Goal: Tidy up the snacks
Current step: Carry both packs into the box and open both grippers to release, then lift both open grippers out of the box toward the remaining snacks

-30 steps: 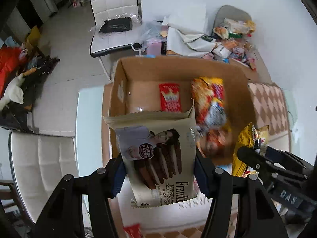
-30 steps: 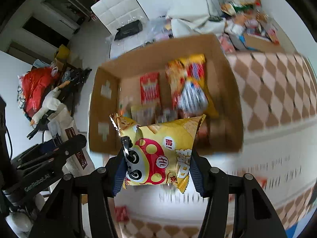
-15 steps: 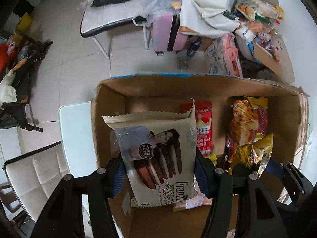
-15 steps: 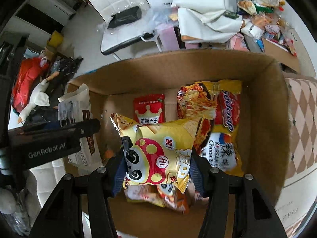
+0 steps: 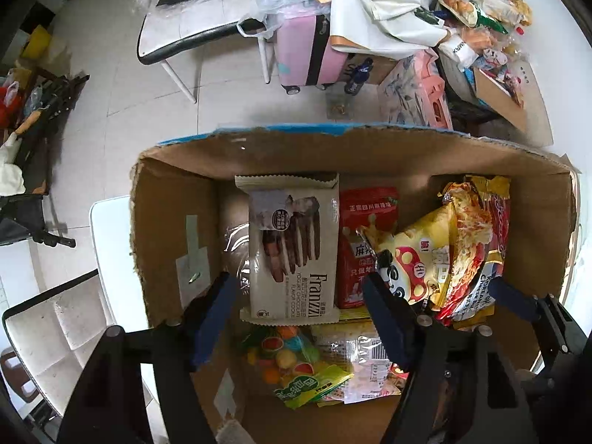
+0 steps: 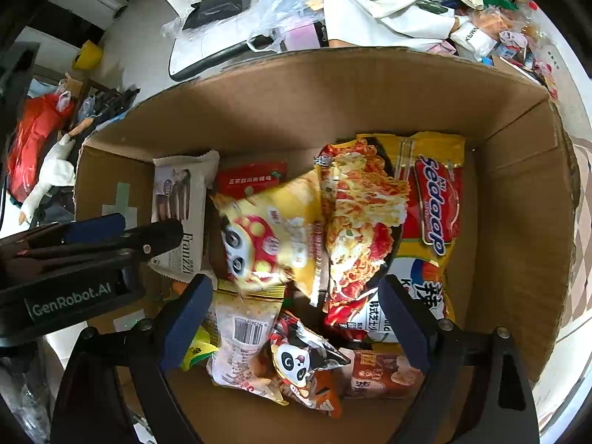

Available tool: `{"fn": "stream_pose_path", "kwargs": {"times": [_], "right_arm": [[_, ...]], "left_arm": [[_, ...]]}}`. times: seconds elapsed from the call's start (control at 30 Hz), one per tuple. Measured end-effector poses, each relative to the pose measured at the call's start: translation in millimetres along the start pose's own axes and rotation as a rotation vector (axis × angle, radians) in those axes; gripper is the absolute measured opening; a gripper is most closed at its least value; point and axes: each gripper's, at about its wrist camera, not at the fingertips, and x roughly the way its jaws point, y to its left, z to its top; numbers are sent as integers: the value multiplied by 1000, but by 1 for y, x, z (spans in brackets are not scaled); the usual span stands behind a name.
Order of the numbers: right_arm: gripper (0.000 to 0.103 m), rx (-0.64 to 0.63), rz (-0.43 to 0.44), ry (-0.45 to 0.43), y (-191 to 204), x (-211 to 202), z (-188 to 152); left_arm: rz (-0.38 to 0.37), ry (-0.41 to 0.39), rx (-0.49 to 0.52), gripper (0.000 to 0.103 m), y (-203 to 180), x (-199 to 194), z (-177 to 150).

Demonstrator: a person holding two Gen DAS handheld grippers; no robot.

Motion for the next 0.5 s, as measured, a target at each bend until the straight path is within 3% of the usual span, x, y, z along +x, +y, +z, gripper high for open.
{"fn": "stream_pose_path", "kwargs": {"times": [0.23,0.43,0.5], "right_arm": [[93,-4,-33,-33,-3,-16,-7],[94,-29,-76,-73,-2,-33,-22],[95,-38,-92,-91,-2,-40,-29]], "left_arm": [[9,-51,-18,70,2,-13,-14],[15,-154,-45,70,4,-35,-42],[13,-181,-44,82,4,-41,-50]]}}
